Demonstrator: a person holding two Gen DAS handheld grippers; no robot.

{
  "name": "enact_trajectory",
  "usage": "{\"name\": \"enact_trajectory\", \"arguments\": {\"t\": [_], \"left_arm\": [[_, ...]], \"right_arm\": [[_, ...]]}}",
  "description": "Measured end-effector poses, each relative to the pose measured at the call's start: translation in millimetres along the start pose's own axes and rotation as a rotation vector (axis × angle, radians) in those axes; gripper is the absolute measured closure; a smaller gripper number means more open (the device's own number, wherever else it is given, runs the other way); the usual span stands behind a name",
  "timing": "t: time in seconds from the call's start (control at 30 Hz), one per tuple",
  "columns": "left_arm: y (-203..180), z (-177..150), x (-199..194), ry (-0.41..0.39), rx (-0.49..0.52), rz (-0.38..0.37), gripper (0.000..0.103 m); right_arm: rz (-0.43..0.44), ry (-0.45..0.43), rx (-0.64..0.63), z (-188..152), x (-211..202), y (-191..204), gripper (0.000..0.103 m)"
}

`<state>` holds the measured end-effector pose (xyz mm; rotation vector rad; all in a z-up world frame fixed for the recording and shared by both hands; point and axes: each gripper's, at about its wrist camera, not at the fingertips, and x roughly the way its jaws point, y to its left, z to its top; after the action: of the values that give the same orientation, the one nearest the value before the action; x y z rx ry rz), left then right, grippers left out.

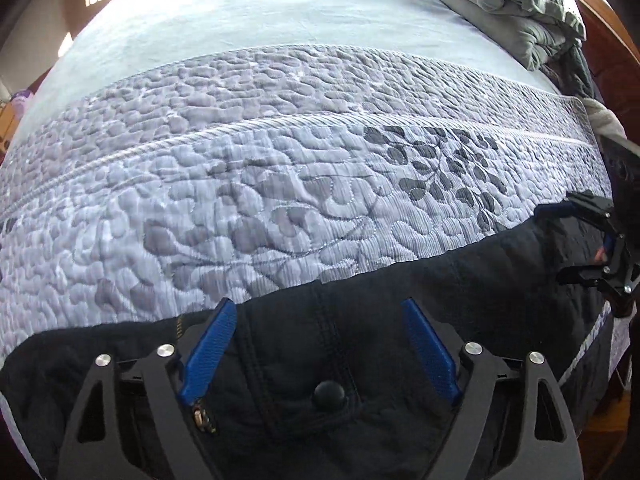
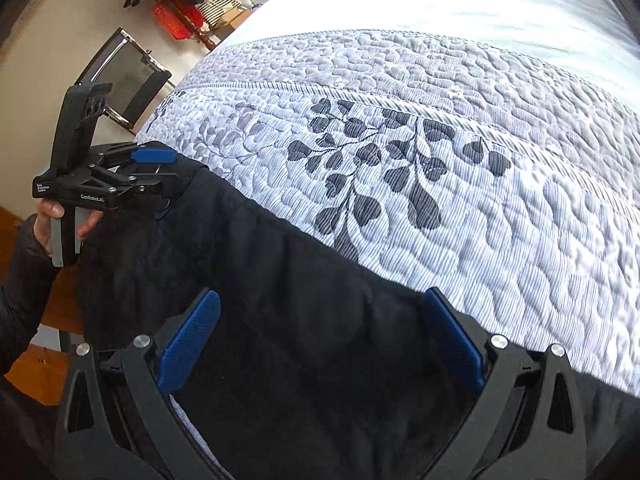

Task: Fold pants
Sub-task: 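Grasp the hem of one pant leg with the right gripper while the left gripper grasps the other hem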

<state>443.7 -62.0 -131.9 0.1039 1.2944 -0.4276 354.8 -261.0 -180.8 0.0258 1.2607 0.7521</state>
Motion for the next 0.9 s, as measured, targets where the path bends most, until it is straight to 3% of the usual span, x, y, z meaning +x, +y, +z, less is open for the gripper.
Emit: {"name": "enact_trajectory", "arguments": {"t": [0.13,0.23,0.4,0.47,0.53,0.6,0.63,0.7,0.83,0.9], "left_arm": [[-17.3,5.4,12.2,0.001,0.184,-0.044,0.018],[-28.4,7.4,20.1,0.018,0.314,-0.047,0.018],[-24.6,17.5,38.1,0.081,0.333,-0.096,0.018],[-24.3,18.7,37.0,0.07,0.351,-0.114,0.027],[-26.3,16.6,33.5,0.077,0.379,-0.142,0.047],[-33.5,16.5,33.5,0.093,0.416,-0.155,0.06],[-35.8,15.4,32.2,0.094,0.431,-0.149,0.063],[-37.6,16.1,32.2,0.102,0.439,-0.137,0.063],[-41.8,22.1,29.8,0.08,0.446,-0.143,0.06],[-45.2,25.1,27.2,0.083,0.466,-0.188,0.058]], "right_arm": [[0.015,0.093,-0.082,5.9,14.7,-0.9,0.003],[-0.002,0.115,-0.138,5.9,19.1,1.8,0.003],[0.002,0.118,-0.187,5.3,25.7,-4.0,0.002],[-0.013,0.101,-0.206,5.4,25.6,-1.8,0.005],[-0.054,0.091,-0.225,3.1,21.5,-1.6,0.017],[-0.059,0.077,-0.225,1.5,12.0,-4.0,0.045],[-0.046,0.077,-0.214,1.6,9.3,-5.3,0.07],[-0.042,0.063,-0.241,-1.6,2.0,0.6,0.094],[-0.066,0.004,-0.274,-9.5,-11.6,15.0,0.097],[-0.064,-0.04,-0.268,-11.9,-21.4,15.9,0.097]]}}
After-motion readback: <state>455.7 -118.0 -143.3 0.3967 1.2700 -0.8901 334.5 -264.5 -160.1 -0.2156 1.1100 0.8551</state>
